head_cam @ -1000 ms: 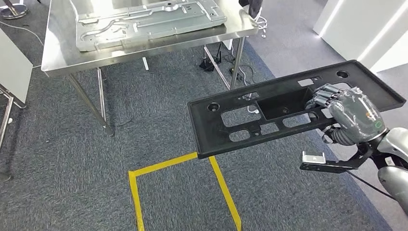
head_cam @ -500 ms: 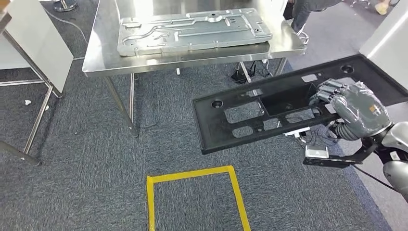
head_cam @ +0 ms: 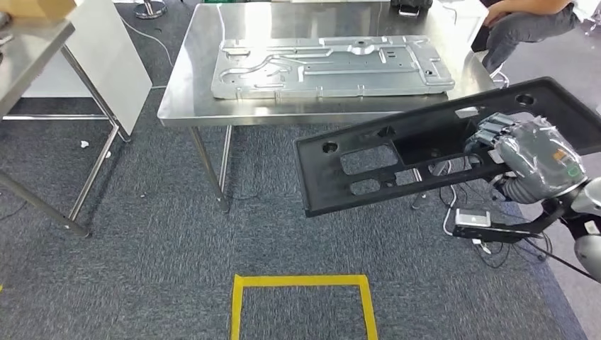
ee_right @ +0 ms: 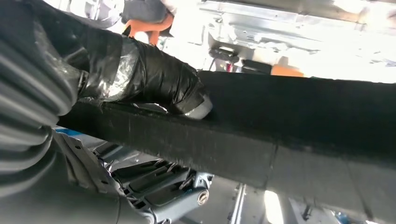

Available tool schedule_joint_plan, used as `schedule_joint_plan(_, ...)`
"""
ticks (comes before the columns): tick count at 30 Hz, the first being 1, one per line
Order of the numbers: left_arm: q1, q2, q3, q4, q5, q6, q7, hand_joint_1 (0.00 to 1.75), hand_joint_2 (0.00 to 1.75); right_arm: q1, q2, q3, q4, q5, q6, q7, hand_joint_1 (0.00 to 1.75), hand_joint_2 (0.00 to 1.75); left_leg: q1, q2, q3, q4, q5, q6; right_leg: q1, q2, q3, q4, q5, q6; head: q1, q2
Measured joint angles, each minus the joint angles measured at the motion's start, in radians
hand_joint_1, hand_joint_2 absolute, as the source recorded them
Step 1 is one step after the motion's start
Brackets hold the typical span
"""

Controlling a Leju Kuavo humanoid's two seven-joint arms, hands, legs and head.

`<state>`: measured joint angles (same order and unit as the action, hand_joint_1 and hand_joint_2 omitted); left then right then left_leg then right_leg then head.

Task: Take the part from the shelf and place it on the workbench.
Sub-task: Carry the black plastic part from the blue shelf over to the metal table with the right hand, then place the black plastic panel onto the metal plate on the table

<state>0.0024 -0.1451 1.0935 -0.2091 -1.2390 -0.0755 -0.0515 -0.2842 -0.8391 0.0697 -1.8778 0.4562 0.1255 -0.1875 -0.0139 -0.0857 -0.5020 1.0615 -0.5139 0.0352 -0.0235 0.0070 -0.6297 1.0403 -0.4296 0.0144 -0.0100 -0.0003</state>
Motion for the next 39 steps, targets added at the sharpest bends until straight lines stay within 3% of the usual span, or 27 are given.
schedule_joint_plan(2, -0.006, 0.000, 0.002, 0.000, 0.000, 0.000, 0.000, 0.00, 1.75, -0.002, -0.004, -0.009, 0.000, 0.000, 0.000, 0.004, 1.75, 1.75, 0.000, 0.041, -0.054, 0.092, 0.005, -0.010, -0.003, -0.004, 0.021, -0.010, -0.009, -0.013, -0.001, 0.000)
schedule_joint_plan(3, -0.008, 0.000, 0.002, 0.000, 0.000, 0.000, 0.000, 0.00, 1.75, -0.002, -0.006, -0.011, 0.000, 0.000, 0.000, 0.005, 1.75, 1.75, 0.003, 0.061, -0.094, 0.152, -0.009, -0.016, -0.003, -0.006, 0.032, -0.014, -0.016, -0.018, -0.001, 0.000)
schedule_joint_plan(5, -0.011, 0.000, 0.003, -0.001, 0.000, -0.001, 0.000, 0.00, 1.75, -0.002, -0.007, -0.012, 0.000, -0.001, 0.000, 0.005, 1.75, 1.75, 0.009, 0.074, -0.172, 0.242, -0.070, -0.023, -0.003, -0.009, 0.054, -0.018, -0.033, -0.020, -0.001, 0.000)
schedule_joint_plan(6, -0.010, 0.000, 0.004, -0.001, 0.000, -0.001, 0.000, 0.00, 1.75, -0.001, -0.007, -0.012, 0.000, -0.001, 0.000, 0.005, 1.75, 1.75, 0.011, 0.076, -0.196, 0.254, -0.095, -0.026, -0.004, -0.011, 0.067, -0.018, -0.043, -0.019, -0.001, 0.000)
schedule_joint_plan(7, -0.009, 0.000, 0.005, -0.001, 0.000, -0.001, 0.000, 0.00, 1.75, -0.001, -0.007, -0.012, 0.000, -0.001, 0.000, 0.005, 1.75, 1.75, 0.012, 0.077, -0.207, 0.239, -0.101, -0.026, -0.004, -0.011, 0.081, -0.018, -0.054, -0.018, -0.001, 0.000)
schedule_joint_plan(8, -0.007, 0.000, 0.006, -0.001, 0.000, 0.000, 0.000, 0.00, 1.75, -0.001, -0.007, -0.013, 0.000, -0.001, 0.000, 0.005, 1.75, 1.75, 0.012, 0.078, -0.205, 0.196, -0.079, -0.025, -0.005, -0.012, 0.095, -0.018, -0.065, -0.017, -0.001, 0.000)
schedule_joint_plan(10, -0.004, 0.001, 0.009, 0.000, 0.000, 0.000, 0.000, 0.00, 1.75, 0.000, -0.007, -0.013, 0.000, -0.004, 0.000, 0.008, 1.75, 1.75, 0.008, 0.080, -0.183, 0.073, 0.021, -0.016, -0.004, -0.014, 0.122, -0.019, -0.086, -0.011, -0.001, 0.000)
schedule_joint_plan(11, -0.003, 0.001, 0.010, -0.001, 0.000, 0.001, 0.000, 0.00, 1.75, 0.002, -0.007, -0.014, 0.001, -0.008, 0.001, 0.010, 1.75, 1.75, 0.004, 0.079, -0.174, 0.028, 0.051, -0.010, -0.002, -0.014, 0.132, -0.019, -0.096, -0.006, -0.001, 0.000)
schedule_joint_plan(12, -0.003, 0.002, 0.011, -0.001, 0.000, 0.001, 0.000, 0.00, 1.75, 0.004, -0.007, -0.016, 0.001, -0.014, 0.002, 0.014, 1.75, 1.75, 0.001, 0.078, -0.168, 0.001, 0.066, -0.003, -0.001, -0.014, 0.138, -0.020, -0.107, 0.000, -0.001, 0.000)
schedule_joint_plan(14, -0.004, 0.002, 0.012, 0.000, 0.000, 0.001, 0.000, 0.00, 1.75, 0.017, -0.009, -0.023, 0.001, -0.025, 0.003, 0.019, 1.75, 1.75, 0.000, 0.073, -0.156, -0.015, 0.052, 0.010, 0.002, -0.015, 0.152, -0.010, -0.111, 0.014, -0.001, 0.000)
schedule_joint_plan(16, -0.002, 0.001, 0.013, 0.000, 0.000, 0.000, 0.000, 0.00, 1.75, 0.029, -0.014, -0.037, 0.001, -0.032, 0.003, 0.022, 1.75, 1.75, 0.004, 0.072, -0.126, -0.034, 0.076, 0.024, 0.000, -0.014, 0.160, 0.020, -0.115, 0.022, 0.000, 0.000)
schedule_joint_plan(18, -0.002, 0.000, 0.013, -0.001, 0.000, 0.001, 0.000, 0.00, 1.75, 0.035, -0.018, -0.054, 0.000, -0.037, 0.004, 0.023, 1.75, 1.75, 0.005, 0.074, -0.102, -0.041, 0.090, 0.035, -0.002, -0.011, 0.127, 0.092, -0.154, 0.027, 0.001, 0.000)
schedule_joint_plan(21, -0.005, -0.001, 0.014, -0.001, 0.000, 0.002, 0.000, 0.00, 1.75, 0.050, -0.019, -0.069, 0.000, -0.038, 0.004, 0.023, 1.75, 1.75, 0.004, 0.074, -0.092, -0.040, 0.078, 0.039, 0.000, -0.009, 0.018, 0.235, -0.234, 0.035, 0.002, 0.000)
schedule_joint_plan(22, -0.005, -0.001, 0.014, -0.001, -0.001, 0.002, 0.000, 0.00, 1.75, 0.055, -0.019, -0.070, 0.001, -0.038, 0.004, 0.023, 1.75, 1.75, 0.003, 0.073, -0.087, -0.040, 0.072, 0.038, 0.000, -0.009, -0.004, 0.243, -0.235, 0.036, 0.002, 0.000)
schedule_joint_plan(23, -0.006, -0.001, 0.014, -0.001, -0.001, 0.003, 0.000, 0.00, 1.75, 0.060, -0.019, -0.071, 0.000, -0.038, 0.005, 0.023, 1.75, 1.75, 0.003, 0.072, -0.078, -0.040, 0.065, 0.036, 0.000, -0.009, -0.007, 0.218, -0.212, 0.036, 0.002, 0.000)
schedule_joint_plan(25, -0.004, -0.001, 0.014, -0.001, -0.003, 0.003, 0.000, 0.00, 1.75, 0.065, -0.018, -0.073, 0.000, -0.037, 0.005, 0.024, 1.75, 1.75, 0.003, 0.071, -0.057, -0.040, 0.048, 0.031, 0.001, -0.009, 0.021, 0.099, -0.114, 0.030, 0.002, 0.000)
schedule_joint_plan(27, -0.004, -0.002, 0.015, -0.001, -0.006, 0.003, 0.000, 0.00, 1.75, 0.069, -0.017, -0.076, 0.001, -0.033, 0.006, 0.028, 1.75, 1.75, 0.001, 0.070, -0.042, -0.039, 0.033, 0.022, 0.008, -0.011, 0.040, 0.015, -0.066, 0.018, 0.003, 0.000)
schedule_joint_plan(29, -0.005, -0.002, 0.015, -0.001, -0.007, 0.003, 0.000, 0.00, 1.75, 0.074, -0.017, -0.077, 0.001, -0.026, 0.007, 0.031, 1.75, 1.75, -0.001, 0.069, -0.032, -0.032, 0.025, 0.010, 0.013, -0.012, 0.041, 0.001, -0.068, 0.004, 0.006, 0.000)
schedule_joint_plan(32, -0.007, -0.001, 0.017, -0.001, -0.008, 0.005, 0.000, 0.00, 1.75, 0.076, -0.018, -0.078, 0.000, -0.013, 0.007, 0.038, 1.75, 1.75, -0.001, 0.072, -0.042, 0.015, 0.010, -0.007, 0.005, -0.010, 0.069, -0.004, -0.059, -0.018, 0.006, 0.000)
schedule_joint_plan(34, -0.010, -0.002, 0.017, -0.001, -0.009, 0.006, 0.000, 0.00, 1.75, 0.077, -0.017, -0.078, 0.002, -0.003, 0.007, 0.043, 1.75, 1.75, 0.004, 0.076, -0.102, 0.115, -0.021, -0.018, 0.002, -0.011, 0.085, -0.007, -0.068, -0.027, 0.004, 0.000)
schedule_joint_plan(36, -0.011, -0.002, 0.018, -0.001, -0.010, 0.009, 0.000, 0.00, 1.75, 0.084, -0.015, -0.078, 0.006, 0.006, 0.004, 0.044, 1.75, 1.75, 0.008, 0.078, -0.188, 0.228, -0.063, -0.024, 0.001, -0.011, 0.097, -0.007, -0.082, -0.029, 0.003, 0.000)
schedule_joint_plan(37, -0.010, -0.002, 0.019, -0.001, -0.011, 0.010, 0.000, 0.00, 1.75, 0.089, -0.013, -0.078, 0.009, 0.011, 0.002, 0.045, 1.75, 1.75, 0.009, 0.078, -0.218, 0.252, -0.071, -0.025, 0.001, -0.010, 0.106, -0.007, -0.091, -0.028, 0.003, 0.000)
schedule_joint_plan(38, -0.008, -0.002, 0.019, -0.001, -0.012, 0.012, -0.001, 0.00, 1.75, 0.094, -0.012, -0.079, 0.012, 0.014, 0.001, 0.045, 1.75, 1.75, 0.009, 0.079, -0.232, 0.242, -0.060, -0.024, 0.001, -0.010, 0.118, -0.007, -0.101, -0.027, 0.003, 0.000)
schedule_joint_plan(39, -0.005, -0.002, 0.020, -0.001, -0.013, 0.013, -0.002, 0.00, 1.75, 0.100, -0.011, -0.079, 0.015, 0.016, -0.001, 0.045, 1.75, 1.75, 0.009, 0.079, -0.229, 0.199, -0.030, -0.021, 0.001, -0.009, 0.133, -0.007, -0.112, -0.025, 0.003, 0.000)
